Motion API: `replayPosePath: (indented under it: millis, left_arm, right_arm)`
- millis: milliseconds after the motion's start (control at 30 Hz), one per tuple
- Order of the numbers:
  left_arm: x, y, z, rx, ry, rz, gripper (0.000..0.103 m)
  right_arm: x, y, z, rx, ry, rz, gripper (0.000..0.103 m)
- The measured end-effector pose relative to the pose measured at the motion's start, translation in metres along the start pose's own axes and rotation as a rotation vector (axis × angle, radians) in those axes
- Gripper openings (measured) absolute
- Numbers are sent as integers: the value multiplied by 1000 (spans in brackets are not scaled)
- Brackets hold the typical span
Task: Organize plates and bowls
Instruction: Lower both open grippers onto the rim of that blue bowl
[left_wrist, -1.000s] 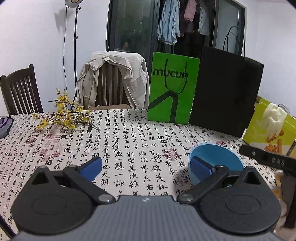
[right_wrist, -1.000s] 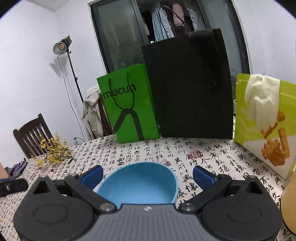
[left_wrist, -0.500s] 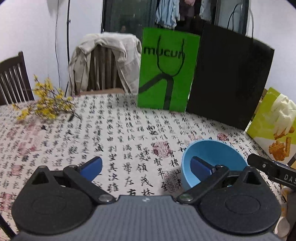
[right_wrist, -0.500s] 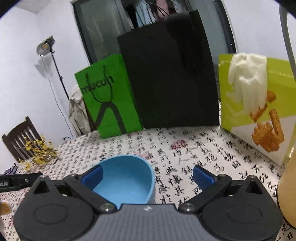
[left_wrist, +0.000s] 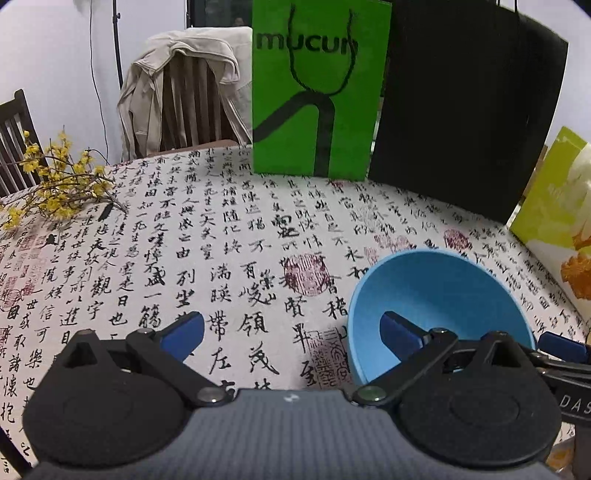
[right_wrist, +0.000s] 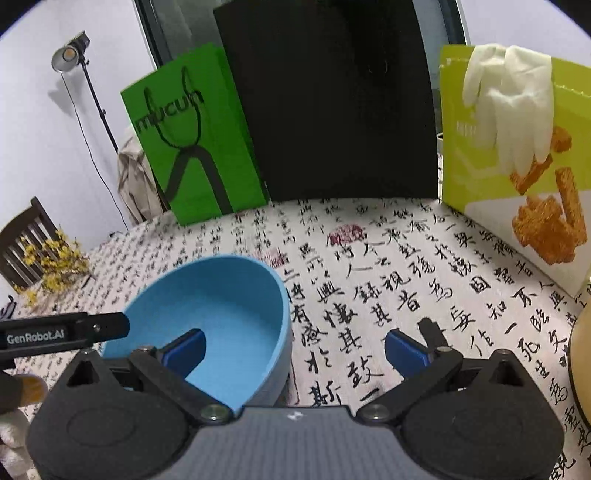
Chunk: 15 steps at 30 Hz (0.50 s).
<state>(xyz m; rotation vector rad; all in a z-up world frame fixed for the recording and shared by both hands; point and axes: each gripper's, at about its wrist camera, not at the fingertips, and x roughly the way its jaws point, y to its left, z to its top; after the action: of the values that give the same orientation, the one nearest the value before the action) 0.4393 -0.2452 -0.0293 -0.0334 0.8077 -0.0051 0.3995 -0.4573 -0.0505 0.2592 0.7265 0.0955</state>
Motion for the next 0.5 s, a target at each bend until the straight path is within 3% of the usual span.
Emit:
replayPosePath:
  millis: [167,333,433,500]
  left_arm:
    - [5,-2,-3,23,4,17,103]
    - [8,-8,-5,46,9,18,102]
    - [10,-12,-7,63,12,17,91]
    - [10,-14,-8,75,9,18,75]
  right_arm:
    - [8,4,-3,-21,34,-18,100]
    - [14,7,-6,-31,56,-21,86]
    - [18,8,-7,-26,69,-19,77]
    - [21,9,-8,-28,81,-22,74]
